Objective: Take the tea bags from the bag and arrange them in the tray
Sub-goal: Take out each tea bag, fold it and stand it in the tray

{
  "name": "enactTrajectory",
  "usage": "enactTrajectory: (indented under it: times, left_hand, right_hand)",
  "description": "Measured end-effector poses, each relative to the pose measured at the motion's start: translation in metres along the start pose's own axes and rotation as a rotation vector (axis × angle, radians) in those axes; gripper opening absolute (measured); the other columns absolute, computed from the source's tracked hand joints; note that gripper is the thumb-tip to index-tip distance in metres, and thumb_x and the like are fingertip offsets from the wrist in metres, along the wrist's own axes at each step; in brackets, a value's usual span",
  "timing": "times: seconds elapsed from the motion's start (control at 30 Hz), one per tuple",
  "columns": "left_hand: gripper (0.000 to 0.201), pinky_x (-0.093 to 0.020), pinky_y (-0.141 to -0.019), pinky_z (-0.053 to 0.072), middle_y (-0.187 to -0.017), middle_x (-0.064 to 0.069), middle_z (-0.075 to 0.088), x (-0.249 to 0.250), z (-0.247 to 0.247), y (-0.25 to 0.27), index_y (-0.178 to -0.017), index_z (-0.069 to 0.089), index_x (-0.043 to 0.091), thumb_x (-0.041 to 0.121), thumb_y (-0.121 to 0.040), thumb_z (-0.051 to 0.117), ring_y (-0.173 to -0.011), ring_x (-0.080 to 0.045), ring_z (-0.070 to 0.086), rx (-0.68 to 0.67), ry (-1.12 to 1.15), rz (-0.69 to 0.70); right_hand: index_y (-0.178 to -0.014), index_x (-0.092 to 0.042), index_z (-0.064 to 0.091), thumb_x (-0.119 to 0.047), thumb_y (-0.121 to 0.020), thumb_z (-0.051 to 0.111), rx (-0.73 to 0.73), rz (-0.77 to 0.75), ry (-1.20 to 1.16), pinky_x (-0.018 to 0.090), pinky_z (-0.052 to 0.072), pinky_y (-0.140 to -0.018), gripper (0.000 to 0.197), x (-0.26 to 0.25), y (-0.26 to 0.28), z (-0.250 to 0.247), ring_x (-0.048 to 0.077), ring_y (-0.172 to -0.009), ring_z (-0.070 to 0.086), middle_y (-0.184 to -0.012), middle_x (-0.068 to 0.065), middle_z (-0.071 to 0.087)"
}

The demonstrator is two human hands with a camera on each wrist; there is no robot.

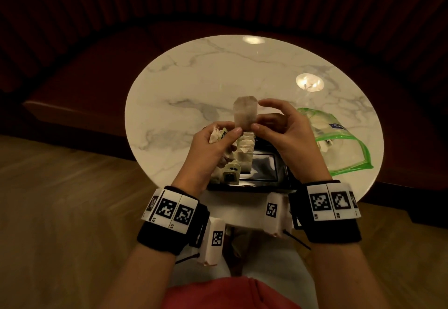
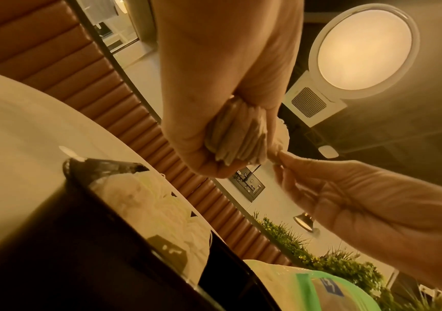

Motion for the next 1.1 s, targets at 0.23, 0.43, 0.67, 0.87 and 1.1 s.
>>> enactTrajectory:
  times: [0.23,0.43,0.67,0.87,1.1]
  left_hand:
    - [0.009,-0.017,-0.046,0.042,-0.08,0.006,0.065,0.017,-0.005,0.003,-0.094,0.067,0.028,0.025,-0.086,0.071,-0.062,-0.003,0.059,0.073,0.009,0.12]
    - [0.004,-0.017,-0.043,0.041,-0.074,0.004,0.062,0.023,-0.005,0.003,-0.09,0.067,0.025,0.021,-0.089,0.068,-0.055,-0.004,0.056,0.074,0.044,0.124]
    - [0.006,-0.016,-0.049,0.045,-0.073,0.002,0.066,0.017,0.004,0.004,-0.093,0.067,0.015,0.016,-0.087,0.07,-0.06,-0.004,0.06,-0.01,-0.021,0.108]
    - [0.005,-0.015,-0.049,0.045,-0.062,0.009,0.064,0.013,0.006,0.002,-0.09,0.067,0.015,0.011,-0.088,0.069,-0.055,-0.002,0.059,-0.054,-0.072,0.092]
    - [0.007,-0.023,-0.054,0.048,-0.07,0.005,0.067,0.009,0.005,0.001,-0.091,0.069,0.022,0.017,-0.087,0.071,-0.065,-0.007,0.061,-0.054,-0.09,0.057]
  right_hand:
    - [-0.117,-0.006,0.063,0.006,-0.085,0.066,-0.044,-0.018,0.014,0.04,0.056,-0.091,0.034,-0.005,0.0,0.001,0.026,-0.1,0.07,-0.106,0.017,0.072]
    - [-0.11,-0.001,0.067,0.003,-0.087,0.065,-0.087,0.013,0.017,0.039,0.055,-0.093,0.024,-0.001,0.003,0.006,0.028,-0.1,0.07,-0.105,0.017,0.072]
    - [-0.106,0.001,0.066,-0.001,-0.084,0.068,-0.032,0.011,0.003,0.048,0.055,-0.091,0.022,0.002,0.002,-0.001,0.034,-0.098,0.069,-0.103,0.021,0.071]
    - [-0.118,-0.015,0.053,-0.009,-0.084,0.072,-0.024,-0.043,0.035,0.042,0.056,-0.089,0.039,-0.006,0.004,-0.001,0.025,-0.101,0.068,-0.118,0.011,0.063]
    - [-0.114,-0.005,0.063,-0.011,-0.089,0.068,-0.009,-0.059,0.137,0.049,0.056,-0.085,0.026,-0.006,0.0,0.0,0.027,-0.095,0.07,-0.105,0.012,0.07]
Point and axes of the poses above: each hand's wrist, its own y-axis away from the middle knuckle, its own z-axis out of the palm, x = y × z, the point moved 8 cm from there along -y, towards the middle knuckle
